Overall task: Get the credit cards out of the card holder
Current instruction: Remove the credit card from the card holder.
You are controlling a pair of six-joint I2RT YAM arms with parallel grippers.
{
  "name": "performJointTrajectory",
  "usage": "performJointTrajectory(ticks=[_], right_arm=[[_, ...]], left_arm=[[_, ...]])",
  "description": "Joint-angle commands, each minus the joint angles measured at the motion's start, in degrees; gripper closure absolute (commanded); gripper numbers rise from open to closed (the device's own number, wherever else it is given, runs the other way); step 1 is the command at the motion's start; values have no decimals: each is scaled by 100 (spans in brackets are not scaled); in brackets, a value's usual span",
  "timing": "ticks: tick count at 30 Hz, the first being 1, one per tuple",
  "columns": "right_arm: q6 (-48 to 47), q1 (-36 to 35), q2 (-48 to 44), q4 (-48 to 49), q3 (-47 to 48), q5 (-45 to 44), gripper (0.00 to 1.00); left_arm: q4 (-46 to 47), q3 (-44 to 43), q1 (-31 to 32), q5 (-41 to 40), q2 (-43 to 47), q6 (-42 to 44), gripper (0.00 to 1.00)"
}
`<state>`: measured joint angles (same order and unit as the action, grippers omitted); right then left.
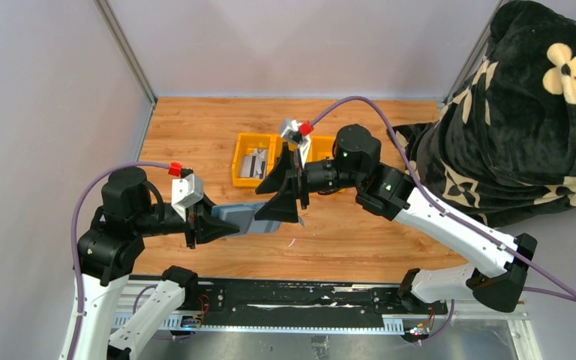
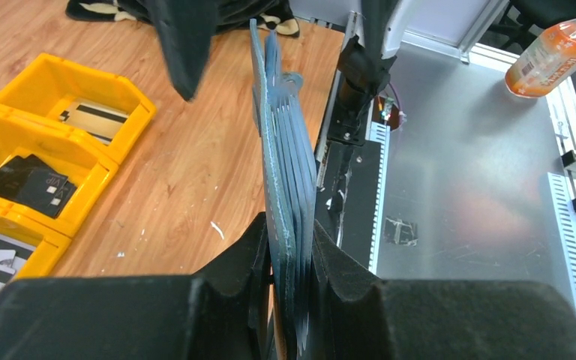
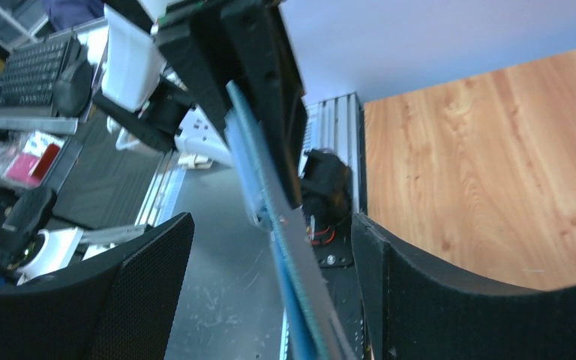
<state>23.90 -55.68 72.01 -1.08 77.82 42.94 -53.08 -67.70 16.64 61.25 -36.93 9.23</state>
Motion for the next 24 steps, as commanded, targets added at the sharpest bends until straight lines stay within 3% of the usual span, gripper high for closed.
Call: performJointTrajectory(ticks=[1, 3, 5, 9, 13, 14, 16, 20, 24], right_arm=[[-681, -327, -22, -642, 69, 149, 19], [-913, -448, 7, -899, 123, -29, 22], [-1053, -535, 66, -1146, 212, -129, 32], [-1262, -655, 214, -1578, 368, -514, 62], [-1280, -724, 348, -1772, 539, -1101, 99], [-1262, -725, 349, -1784, 577, -1210, 100], [-1231, -718, 322, -1761, 622, -1457, 100], [-1281, -649, 147, -1738, 552, -1648, 100], [-1265, -509, -28, -1742, 408, -1587, 100]], left_arm=[[-65, -56, 32, -5, 14, 240, 100], [-86, -81, 32, -8, 18, 264, 100], [-115, -112, 32, -18, 11, 287, 100], [-216, -256, 31, -107, -6, 413, 100], [-238, -291, 25, -157, 2, 425, 100], [-238, -288, 30, -191, 6, 422, 100], [-256, -292, 32, -266, 17, 410, 89], [-585, -396, 32, -344, 60, 667, 58], [-890, -463, 32, -393, 119, 913, 49]])
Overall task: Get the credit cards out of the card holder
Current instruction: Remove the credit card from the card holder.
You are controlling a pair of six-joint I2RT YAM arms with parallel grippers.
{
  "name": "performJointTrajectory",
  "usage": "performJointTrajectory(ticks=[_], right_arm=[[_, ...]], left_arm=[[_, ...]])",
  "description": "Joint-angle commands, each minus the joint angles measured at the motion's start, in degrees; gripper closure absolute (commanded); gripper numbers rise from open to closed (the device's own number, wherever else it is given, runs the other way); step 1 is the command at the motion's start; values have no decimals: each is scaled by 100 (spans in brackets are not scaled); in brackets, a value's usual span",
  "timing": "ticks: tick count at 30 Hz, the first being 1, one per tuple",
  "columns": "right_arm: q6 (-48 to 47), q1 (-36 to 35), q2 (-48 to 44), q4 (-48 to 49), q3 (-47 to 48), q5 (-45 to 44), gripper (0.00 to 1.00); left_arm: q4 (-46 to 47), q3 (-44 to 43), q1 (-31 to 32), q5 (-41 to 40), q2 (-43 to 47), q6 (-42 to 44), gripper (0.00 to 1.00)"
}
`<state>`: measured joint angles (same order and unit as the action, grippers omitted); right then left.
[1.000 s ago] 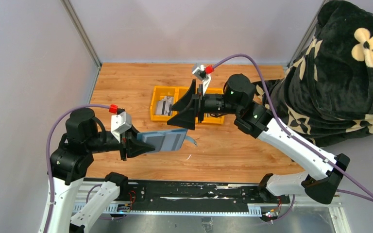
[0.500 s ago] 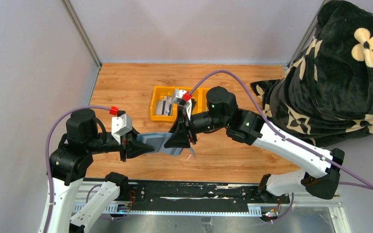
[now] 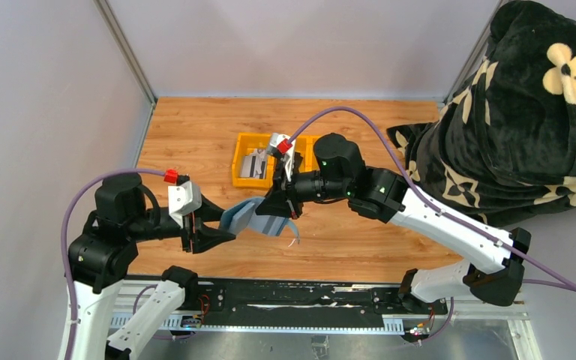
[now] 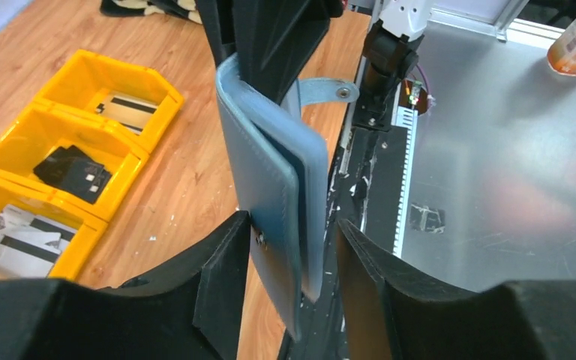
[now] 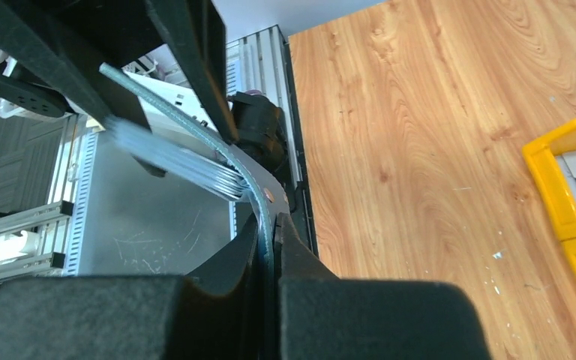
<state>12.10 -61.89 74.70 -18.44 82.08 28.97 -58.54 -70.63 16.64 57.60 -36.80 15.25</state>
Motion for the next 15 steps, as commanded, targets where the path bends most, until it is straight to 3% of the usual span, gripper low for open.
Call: performJointTrajectory(ticks=[1, 9, 11, 13, 15], right_arm=[[-74, 123, -317, -17, -35, -157, 100], [214, 125, -281, 100, -7, 169, 100], [394, 109, -169, 76, 113, 4, 100], [584, 65, 87, -313, 509, -520, 100], [708, -67, 353, -805, 912, -1204, 100]], left_arm=[[-376, -172, 32, -39, 118, 357, 49], [-406, -286, 32, -218, -127, 461, 56], [-411, -333, 32, -9, -223, 355, 46], [-412, -309, 31, 246, -179, 378, 24], [-412, -261, 32, 250, -46, 601, 16]])
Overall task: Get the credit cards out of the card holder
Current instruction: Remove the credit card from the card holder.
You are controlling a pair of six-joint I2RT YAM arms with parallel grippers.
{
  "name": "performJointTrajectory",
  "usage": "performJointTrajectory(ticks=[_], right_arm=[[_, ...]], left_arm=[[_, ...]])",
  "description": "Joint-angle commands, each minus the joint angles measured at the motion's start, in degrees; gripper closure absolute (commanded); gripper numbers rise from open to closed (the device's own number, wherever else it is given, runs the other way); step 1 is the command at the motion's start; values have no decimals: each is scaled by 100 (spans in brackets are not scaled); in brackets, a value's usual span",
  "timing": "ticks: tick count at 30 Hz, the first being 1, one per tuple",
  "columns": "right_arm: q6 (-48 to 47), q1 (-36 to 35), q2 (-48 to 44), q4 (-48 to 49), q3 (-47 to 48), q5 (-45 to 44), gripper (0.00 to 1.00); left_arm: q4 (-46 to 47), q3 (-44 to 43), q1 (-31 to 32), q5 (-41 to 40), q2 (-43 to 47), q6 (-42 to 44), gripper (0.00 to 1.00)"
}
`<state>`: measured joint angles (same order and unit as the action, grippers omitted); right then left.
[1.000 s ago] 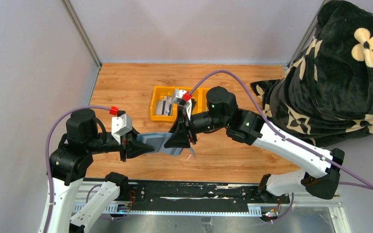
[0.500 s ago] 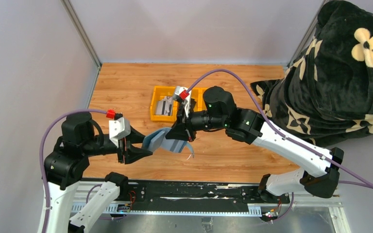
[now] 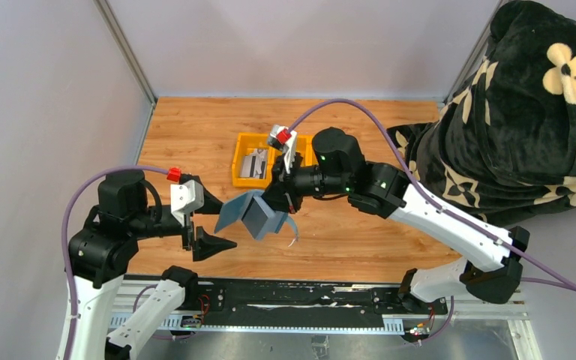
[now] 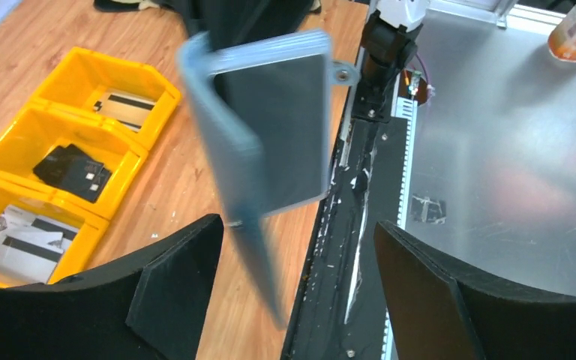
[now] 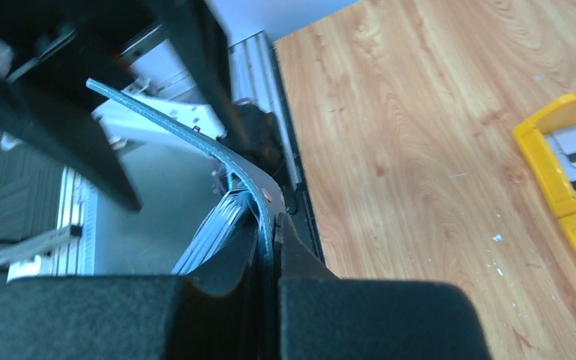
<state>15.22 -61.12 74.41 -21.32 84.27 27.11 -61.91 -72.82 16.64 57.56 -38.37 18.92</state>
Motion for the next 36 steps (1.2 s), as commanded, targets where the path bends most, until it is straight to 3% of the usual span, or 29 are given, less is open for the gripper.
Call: performJointTrajectory(ticks=[1, 6, 12, 17, 20, 27, 32, 36], right_arm=[[440, -236, 483, -720, 847, -1422, 100], [945, -726, 1023, -1304, 1514, -3279, 100], [1141, -1134, 1561, -1469, 2118, -3973, 100], [1159, -1249, 1715, -1348, 2369, -4040, 100], [1158, -1260, 1604, -1221, 2236, -4038, 100], [1227, -1261, 1396, -986, 1939, -3855, 100], [1257, -1261, 1343, -975, 1894, -3874, 100], [1266, -1270, 1337, -953, 1899, -3854, 100]], left_arm=[[-71, -14, 29, 176, 181, 344, 14], [198, 79, 28, -261, 345, 335, 9], [970, 470, 26, -1208, 742, 91, 9], [996, 640, 32, -1503, 831, 171, 11], [1068, 690, 31, -1773, 918, 299, 16], [1860, 934, 31, -2310, 965, -273, 29], [1928, 999, 32, -1599, 957, -558, 22], [1929, 1159, 26, -1353, 1023, -580, 21]])
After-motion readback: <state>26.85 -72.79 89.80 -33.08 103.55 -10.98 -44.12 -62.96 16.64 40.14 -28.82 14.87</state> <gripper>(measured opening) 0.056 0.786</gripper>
